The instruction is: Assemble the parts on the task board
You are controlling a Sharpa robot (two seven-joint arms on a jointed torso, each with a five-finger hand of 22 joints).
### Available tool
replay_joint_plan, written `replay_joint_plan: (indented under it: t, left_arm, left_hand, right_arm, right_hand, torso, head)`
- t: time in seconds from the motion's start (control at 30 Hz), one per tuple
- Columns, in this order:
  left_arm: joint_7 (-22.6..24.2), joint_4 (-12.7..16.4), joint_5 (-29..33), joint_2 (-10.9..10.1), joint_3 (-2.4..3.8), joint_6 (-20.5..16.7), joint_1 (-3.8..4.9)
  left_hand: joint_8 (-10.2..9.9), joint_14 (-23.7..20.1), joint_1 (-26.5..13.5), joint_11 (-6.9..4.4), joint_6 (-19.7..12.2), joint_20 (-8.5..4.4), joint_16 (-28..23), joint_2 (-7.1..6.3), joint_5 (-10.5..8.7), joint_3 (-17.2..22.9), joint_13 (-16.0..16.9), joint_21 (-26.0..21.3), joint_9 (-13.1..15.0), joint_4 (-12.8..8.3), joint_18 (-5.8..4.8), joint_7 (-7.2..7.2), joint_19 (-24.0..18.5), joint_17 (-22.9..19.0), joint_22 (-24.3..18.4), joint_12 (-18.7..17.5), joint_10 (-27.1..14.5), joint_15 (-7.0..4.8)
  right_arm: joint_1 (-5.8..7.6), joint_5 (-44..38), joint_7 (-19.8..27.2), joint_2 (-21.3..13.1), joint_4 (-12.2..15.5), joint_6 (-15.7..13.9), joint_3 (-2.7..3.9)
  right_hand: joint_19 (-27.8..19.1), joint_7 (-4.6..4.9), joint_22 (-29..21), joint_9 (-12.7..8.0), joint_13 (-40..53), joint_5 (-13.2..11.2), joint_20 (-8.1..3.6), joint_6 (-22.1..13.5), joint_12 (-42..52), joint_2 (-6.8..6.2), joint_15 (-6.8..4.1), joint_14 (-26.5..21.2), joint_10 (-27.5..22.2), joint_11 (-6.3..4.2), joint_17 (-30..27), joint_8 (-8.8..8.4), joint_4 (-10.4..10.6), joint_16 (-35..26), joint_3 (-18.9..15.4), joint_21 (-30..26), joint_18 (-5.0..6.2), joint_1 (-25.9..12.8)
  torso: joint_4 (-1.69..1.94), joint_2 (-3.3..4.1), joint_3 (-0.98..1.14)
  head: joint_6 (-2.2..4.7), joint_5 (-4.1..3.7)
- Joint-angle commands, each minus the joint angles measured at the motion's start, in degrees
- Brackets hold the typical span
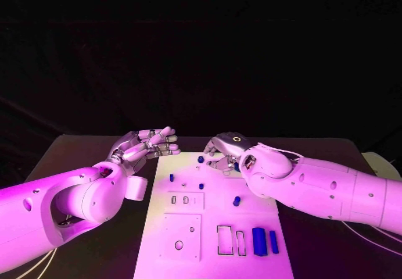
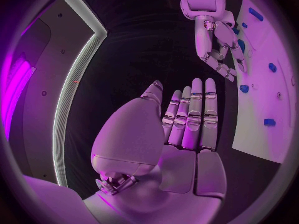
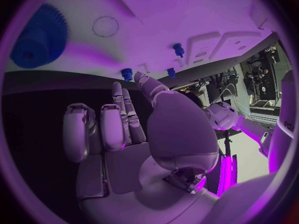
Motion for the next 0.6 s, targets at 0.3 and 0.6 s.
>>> replay_joint_plan:
  t: [0.3,0.6]
  left_arm:
    - [0.1,-0.6,0.1,0.1,0.04,1.4,0.09]
    - [0.0,-1.1,0.1,0.3,0.03,1.5,0.09]
  left_hand:
    - [-0.3,-0.2,0.6,0.29,-0.1,0.25,-0.4,-0.05,-0.24,-0.4,-0.1,-0.1,-0.1,0.0,0.23,0.24,0.0,0.1,-0.1,-0.2,-0.1,0.36]
    - [-0.3,-0.2,0.6,0.29,-0.1,0.25,-0.4,-0.05,-0.24,-0.4,-0.1,-0.1,-0.1,0.0,0.23,0.24,0.0,0.1,-0.1,-0.2,-0.1,0.36]
  right_arm:
    - [1.31,12.5,-1.7,-12.2,8.8,2.8,1.17]
    - [1.54,15.1,-2.4,-16.2,8.3,7.8,1.28]
  right_hand:
    - [2.2,-1.07,4.8,0.5,9.7,4.6,-2.01,0.4,14.7,-2.94,-1.84,2.5,14.0,-2.80,4.3,0.96,1.9,2.9,-5.4,1.9,-1.05,-1.1]
    - [3.9,-0.32,7.7,2.7,62.5,7.3,-1.31,-4.4,66.8,-0.24,-0.90,4.1,12.2,-1.59,14.6,5.97,7.5,8.7,-17.2,3.3,-1.63,2.2]
  torso:
    - [-1.00,-0.84,-0.07]
    - [-1.28,-1.11,-0.06]
  head:
    - [0.25,-0.80]
    - [0.17,-1.07]
